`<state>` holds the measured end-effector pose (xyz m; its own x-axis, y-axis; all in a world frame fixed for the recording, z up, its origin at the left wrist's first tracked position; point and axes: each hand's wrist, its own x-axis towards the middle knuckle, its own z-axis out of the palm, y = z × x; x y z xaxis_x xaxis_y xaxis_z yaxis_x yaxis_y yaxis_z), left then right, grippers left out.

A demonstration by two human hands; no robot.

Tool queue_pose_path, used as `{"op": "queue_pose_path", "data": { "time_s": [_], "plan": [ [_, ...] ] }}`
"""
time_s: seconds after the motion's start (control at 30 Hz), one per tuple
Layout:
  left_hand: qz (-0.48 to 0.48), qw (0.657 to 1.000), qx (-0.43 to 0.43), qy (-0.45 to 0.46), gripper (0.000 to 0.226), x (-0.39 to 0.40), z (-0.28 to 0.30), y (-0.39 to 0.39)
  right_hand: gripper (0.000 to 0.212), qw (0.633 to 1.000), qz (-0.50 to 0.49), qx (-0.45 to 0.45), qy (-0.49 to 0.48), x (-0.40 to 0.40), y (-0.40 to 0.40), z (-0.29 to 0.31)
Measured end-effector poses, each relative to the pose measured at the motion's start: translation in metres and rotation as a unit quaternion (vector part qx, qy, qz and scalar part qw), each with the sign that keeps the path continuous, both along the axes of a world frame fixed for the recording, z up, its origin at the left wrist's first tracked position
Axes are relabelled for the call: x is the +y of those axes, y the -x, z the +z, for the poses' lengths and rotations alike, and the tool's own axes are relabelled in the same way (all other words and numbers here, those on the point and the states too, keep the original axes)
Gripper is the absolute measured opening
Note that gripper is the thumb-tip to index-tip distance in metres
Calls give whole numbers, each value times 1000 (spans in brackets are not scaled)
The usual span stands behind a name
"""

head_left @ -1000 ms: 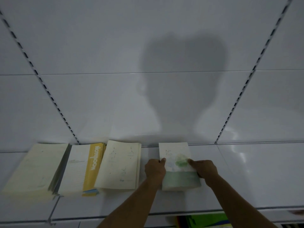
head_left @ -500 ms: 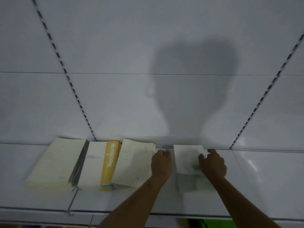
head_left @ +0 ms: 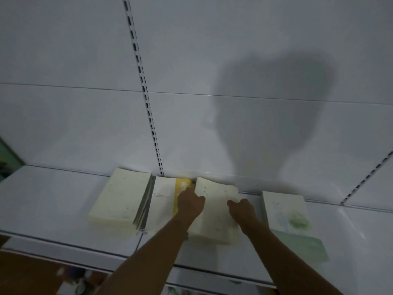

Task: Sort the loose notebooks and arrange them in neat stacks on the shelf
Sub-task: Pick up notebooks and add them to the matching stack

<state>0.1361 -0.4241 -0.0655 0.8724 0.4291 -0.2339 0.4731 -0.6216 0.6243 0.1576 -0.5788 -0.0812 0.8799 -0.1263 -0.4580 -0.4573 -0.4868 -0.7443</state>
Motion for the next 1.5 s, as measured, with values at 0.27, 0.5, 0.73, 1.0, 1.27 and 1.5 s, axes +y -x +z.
{"op": "queue_pose_path", "data": {
  "time_s": [0.27, 0.5, 0.73, 1.0, 1.27, 1.5],
  "plan": [
    [3, 998, 18, 55, 36, -9, -7, -21, 47, 996, -63, 25, -51, 6, 6, -12],
    [-18, 999, 35, -1, 20, -14, -10, -32, 43, 986, -130, 38, -97, 2, 2, -17],
    [-47, 997, 53, -15, 18, -23, -15, -32, 38, 985, -135, 43, -101, -4, 1, -20],
    [-12, 996, 79, -44, 48, -37, -24, -28, 19, 986, -108, 41, -117, -11, 3, -23],
    [36, 996, 82, 11, 57, -49, -25, -26, 17, 982, -115, 46, -146, -13, 4, -24],
    [78, 994, 76, 5, 71, -48, -26, -31, 15, 978, -135, 55, -148, -11, 1, -28]
  ]
}}
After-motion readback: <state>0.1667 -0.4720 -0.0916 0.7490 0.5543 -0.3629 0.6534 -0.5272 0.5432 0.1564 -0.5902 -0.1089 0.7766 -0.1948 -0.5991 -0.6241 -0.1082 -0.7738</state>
